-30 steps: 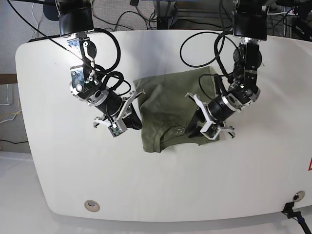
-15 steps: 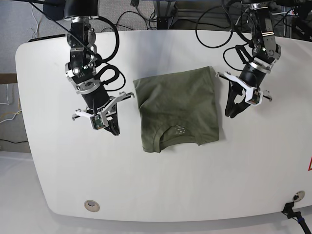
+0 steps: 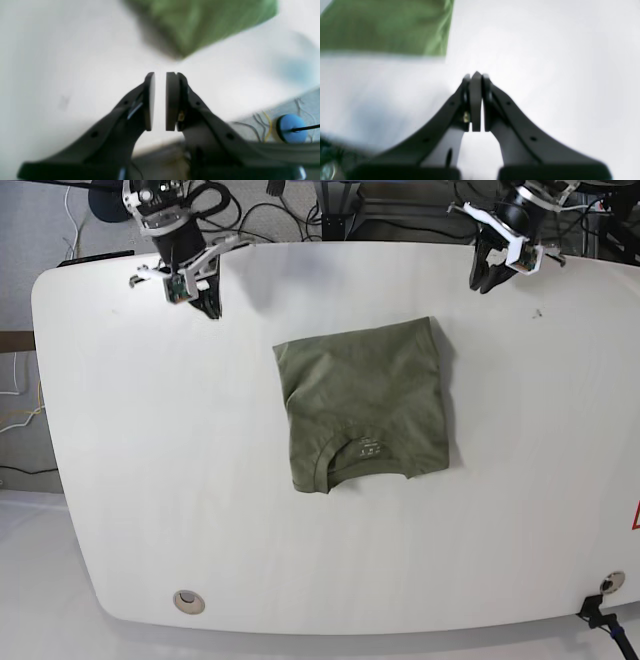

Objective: Fold the T-shirt properly

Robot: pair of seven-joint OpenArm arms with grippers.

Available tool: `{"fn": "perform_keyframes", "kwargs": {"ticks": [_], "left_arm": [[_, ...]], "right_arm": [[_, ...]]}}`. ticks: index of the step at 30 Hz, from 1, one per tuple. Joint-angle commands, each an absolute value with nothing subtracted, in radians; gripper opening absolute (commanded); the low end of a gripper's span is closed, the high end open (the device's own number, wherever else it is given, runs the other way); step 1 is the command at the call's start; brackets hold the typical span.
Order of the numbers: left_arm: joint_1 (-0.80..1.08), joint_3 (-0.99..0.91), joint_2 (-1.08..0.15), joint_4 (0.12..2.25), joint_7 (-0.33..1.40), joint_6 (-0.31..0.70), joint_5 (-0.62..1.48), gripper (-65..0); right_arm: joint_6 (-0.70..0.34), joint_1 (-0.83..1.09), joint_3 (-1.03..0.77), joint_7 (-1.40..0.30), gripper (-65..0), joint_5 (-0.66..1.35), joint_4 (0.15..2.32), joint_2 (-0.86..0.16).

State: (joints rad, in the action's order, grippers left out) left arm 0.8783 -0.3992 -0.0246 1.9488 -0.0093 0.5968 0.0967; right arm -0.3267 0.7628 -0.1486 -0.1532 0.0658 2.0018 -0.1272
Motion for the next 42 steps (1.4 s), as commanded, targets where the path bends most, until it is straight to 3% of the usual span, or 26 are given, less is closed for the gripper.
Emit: {"fn": "perform_keyframes", "kwargs": {"ticks": [1,10,17,24,34,42], "left_arm": [[0.921,-0.42,0.001,1.968,-0.038,0.607,0.116,-57.7],[1.161,-0.433,0.038,1.966,-0.038,0.607,0.116,-57.7],[1.265,-0.43,0.047,1.879,-0.036,0.607,0.114,-57.7],[1.072,-0.429,0.038,1.558,-0.031,0.607,0.091,-57.7],[0.727,-0.395,0.013,1.033,-0.03,0.602,-0.116,-57.7],[0.467,-0.389,-0.068,0.587,-0.035,0.601,-0.151,-57.7]], "right_arm": [[-0.334,0.823,-0.173,-0.067,-65.0,0.076,2.022,-0.128],[-0.334,1.155,-0.18,-0.012,-65.0,0.077,2.018,-0.128],[-0.332,1.267,-0.179,-0.012,-65.0,0.074,1.879,-0.094],[-0.334,1.086,-0.171,-0.012,-65.0,0.07,1.518,-0.081],[-0.341,0.74,-0.17,-0.012,-65.0,0.067,1.009,-0.085],[-0.341,0.521,-0.168,-0.01,-65.0,0.064,0.699,-0.087]]}}
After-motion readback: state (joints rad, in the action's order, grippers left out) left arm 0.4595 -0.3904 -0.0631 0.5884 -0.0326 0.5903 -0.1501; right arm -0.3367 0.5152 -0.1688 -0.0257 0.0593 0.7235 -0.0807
